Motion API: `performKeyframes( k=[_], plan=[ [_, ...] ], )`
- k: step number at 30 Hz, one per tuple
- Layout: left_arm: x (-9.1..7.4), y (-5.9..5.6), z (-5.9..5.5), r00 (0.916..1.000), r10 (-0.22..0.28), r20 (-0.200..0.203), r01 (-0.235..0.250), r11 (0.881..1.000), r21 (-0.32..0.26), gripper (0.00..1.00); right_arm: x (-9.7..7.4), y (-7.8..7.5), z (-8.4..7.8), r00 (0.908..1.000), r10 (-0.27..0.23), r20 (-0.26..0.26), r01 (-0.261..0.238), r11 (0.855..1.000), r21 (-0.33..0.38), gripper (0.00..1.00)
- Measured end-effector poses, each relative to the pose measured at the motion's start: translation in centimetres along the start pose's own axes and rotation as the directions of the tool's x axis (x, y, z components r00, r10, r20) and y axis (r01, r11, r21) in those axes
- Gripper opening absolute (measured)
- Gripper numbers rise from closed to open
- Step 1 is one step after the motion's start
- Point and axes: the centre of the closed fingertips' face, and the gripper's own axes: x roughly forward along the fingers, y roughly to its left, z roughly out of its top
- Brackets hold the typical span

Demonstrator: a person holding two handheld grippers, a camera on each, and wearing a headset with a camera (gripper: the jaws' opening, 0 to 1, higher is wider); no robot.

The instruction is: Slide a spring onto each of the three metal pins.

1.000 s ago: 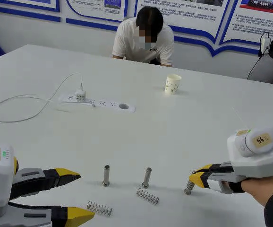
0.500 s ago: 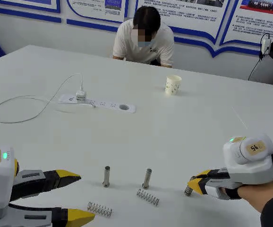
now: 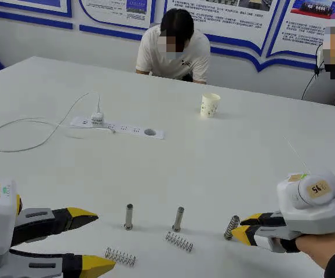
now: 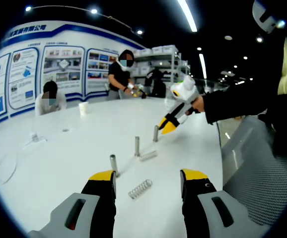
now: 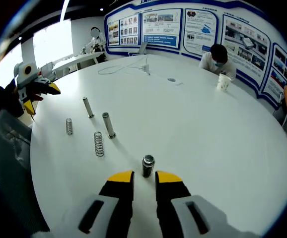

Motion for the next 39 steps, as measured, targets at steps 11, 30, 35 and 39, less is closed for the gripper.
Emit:
performKeyframes(
  k=[11, 30, 35, 39],
  plan=[
    [0.2, -0.1, 0.0, 1.0000, -0.005, -0.001, 0.005, 1.000, 0.005, 0.53, -0.1, 3.9, 0.0, 0.9985, 0.054, 0.008, -0.054, 0.998, -0.025, 0.18],
    [0.3, -0.2, 0.3, 1.0000, -0.009, -0.004, 0.009, 1.000, 0.014, 0.52, 3.4, 7.9, 2.1, 0.9867, 0.163, -0.008, -0.162, 0.980, -0.113, 0.18],
    [0.4, -0.4, 0.2, 0.9999, -0.014, -0.008, 0.014, 1.000, 0.014, 0.52, 4.5, 8.4, 1.9, 0.9829, 0.181, -0.031, -0.184, 0.975, -0.123, 0.18],
    [0.4, -0.3, 0.2, 0.9999, -0.014, -0.008, 0.014, 1.000, 0.012, 0.51, 5.2, 8.4, 1.9, 0.9810, 0.190, -0.041, -0.193, 0.973, -0.125, 0.17]
  ],
)
